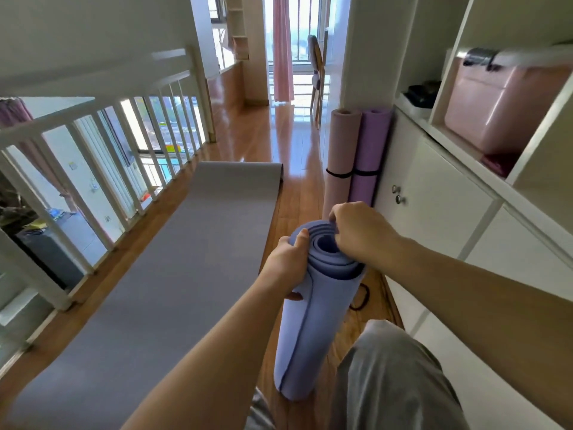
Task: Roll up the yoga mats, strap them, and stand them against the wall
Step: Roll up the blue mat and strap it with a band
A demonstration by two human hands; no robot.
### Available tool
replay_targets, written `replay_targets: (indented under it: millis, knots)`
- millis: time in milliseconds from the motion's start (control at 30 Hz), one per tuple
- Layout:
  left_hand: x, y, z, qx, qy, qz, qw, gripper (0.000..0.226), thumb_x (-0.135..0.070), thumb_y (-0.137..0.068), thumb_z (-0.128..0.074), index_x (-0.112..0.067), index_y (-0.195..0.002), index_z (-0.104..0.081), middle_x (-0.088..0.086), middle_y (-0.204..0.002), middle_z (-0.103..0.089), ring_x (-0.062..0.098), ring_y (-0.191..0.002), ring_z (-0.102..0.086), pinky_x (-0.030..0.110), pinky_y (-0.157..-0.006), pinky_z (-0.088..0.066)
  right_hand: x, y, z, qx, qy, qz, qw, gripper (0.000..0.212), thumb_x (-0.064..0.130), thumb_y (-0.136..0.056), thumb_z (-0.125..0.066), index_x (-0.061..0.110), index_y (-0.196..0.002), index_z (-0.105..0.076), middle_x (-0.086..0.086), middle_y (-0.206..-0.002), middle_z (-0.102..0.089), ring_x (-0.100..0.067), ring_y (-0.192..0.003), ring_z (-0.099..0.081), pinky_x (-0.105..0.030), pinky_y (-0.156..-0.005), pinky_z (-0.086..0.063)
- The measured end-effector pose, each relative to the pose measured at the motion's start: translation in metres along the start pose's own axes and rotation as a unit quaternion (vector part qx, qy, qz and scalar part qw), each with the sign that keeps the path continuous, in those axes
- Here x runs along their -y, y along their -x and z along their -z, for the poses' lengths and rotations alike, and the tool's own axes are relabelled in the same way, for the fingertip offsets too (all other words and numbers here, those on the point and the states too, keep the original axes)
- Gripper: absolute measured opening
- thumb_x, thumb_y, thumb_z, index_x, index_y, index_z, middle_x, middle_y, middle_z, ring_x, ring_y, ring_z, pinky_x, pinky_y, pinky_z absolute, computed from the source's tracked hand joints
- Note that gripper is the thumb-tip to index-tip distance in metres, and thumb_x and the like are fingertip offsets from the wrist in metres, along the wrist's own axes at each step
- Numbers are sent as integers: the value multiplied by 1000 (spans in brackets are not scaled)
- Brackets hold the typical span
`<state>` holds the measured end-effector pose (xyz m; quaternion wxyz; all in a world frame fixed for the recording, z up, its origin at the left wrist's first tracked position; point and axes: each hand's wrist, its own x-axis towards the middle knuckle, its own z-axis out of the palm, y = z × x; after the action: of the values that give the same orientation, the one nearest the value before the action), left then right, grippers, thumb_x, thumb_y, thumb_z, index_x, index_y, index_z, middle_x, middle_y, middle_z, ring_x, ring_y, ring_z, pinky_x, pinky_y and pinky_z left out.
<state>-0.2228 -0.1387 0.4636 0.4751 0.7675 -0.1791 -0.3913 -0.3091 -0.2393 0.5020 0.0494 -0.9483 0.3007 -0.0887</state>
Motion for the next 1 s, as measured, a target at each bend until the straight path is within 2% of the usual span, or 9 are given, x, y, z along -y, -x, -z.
replay_targets:
  millis: [167, 267, 400, 500, 567, 667, 767, 867, 1000]
  knots:
    - [0, -4, 12, -20, 22, 10, 1000, 55, -58, -97, -32, -20, -137, -38, 10, -125, -51, 29, -107, -53, 52, -79, -55, 7, 9, -13, -37, -50, 26, 998, 25, 10, -91, -58, 9, -116, -58, -9, -105, -66, -25, -95, -63, -32, -81, -53]
    - [2, -3, 8, -25, 22, 10, 999, 55, -57, -98, -31, -19, -138, -36, 8, -119, -49, 27, -103, -52, 51, -79, -55, 8, 5, -16, -60, -58, 2, 997, 18, 14, -90, -61, 11, -107, -67, -8, -102, -68, -23, -93, -63, -25, -77, -48]
    - [1, -2, 2, -31, 15, -2, 999, 59, -56, -98, -29, -16, -141, -32, 6, -110, -46, 23, -95, -49, 48, -79, -55, 8, -5, -13, -62, -63, -36, 995, 12, 18, -85, -67, 11, -94, -71, -6, -93, -69, -22, -86, -64, -27, -73, -50]
    - [1, -3, -1, -33, 13, -3, 999, 60, -57, -98, -29, -16, -142, -32, 4, -109, -46, 23, -95, -49, 47, -75, -55, 8, -7, -13, -50, -65, -51, 995, 13, 16, -84, -69, 10, -95, -69, -7, -93, -69, -23, -85, -64, -29, -73, -53]
    - [2, -2, -2, -30, 13, -6, 999, 58, -57, -98, -29, -16, -140, -33, 4, -106, -47, 22, -92, -50, 46, -75, -55, 8, -5, -13, -44, -57, -56, 996, 15, 15, -85, -67, 9, -98, -68, -9, -96, -68, -24, -86, -64, -27, -71, -50]
    - [2, 0, -2, -20, 17, -7, 1000, 59, -57, -98, -29, -16, -141, -33, 5, -111, -47, 24, -97, -50, 48, -79, -55, 10, 0, -11, -32, -45, -53, 997, 15, 14, -87, -65, 7, -100, -66, -10, -96, -66, -25, -85, -62, -25, -68, -43]
    - [3, 2, -3, -9, 13, -10, 1000, 60, -56, -98, -30, -17, -142, -32, 6, -114, -46, 24, -98, -49, 47, -77, -54, 11, 4, -6, -14, -19, -53, 998, 4, 11, -87, -64, 8, -87, -60, -10, -87, -60, -23, -73, -52, -28, -65, -42]
    - [2, 2, -7, -3, 5, -14, 1000, 59, -57, -98, -30, -17, -142, -33, 6, -112, -48, 24, -97, -50, 46, -75, -54, 10, 5, -1, 1, 4, -63, 998, 16, 10, -86, -64, 12, -83, -49, -7, -83, -50, -24, -72, -49, -31, -65, -42]
    - [4, 0, -6, -12, 6, -20, 1000, 61, -58, -97, -29, -16, -143, -32, 7, -114, -47, 25, -98, -50, 45, -73, -55, 9, 11, -9, -47, 44, -20, 998, 6, 11, -90, -60, 8, -94, -61, -10, -97, -59, -26, -85, -56, -32, -71, -45]
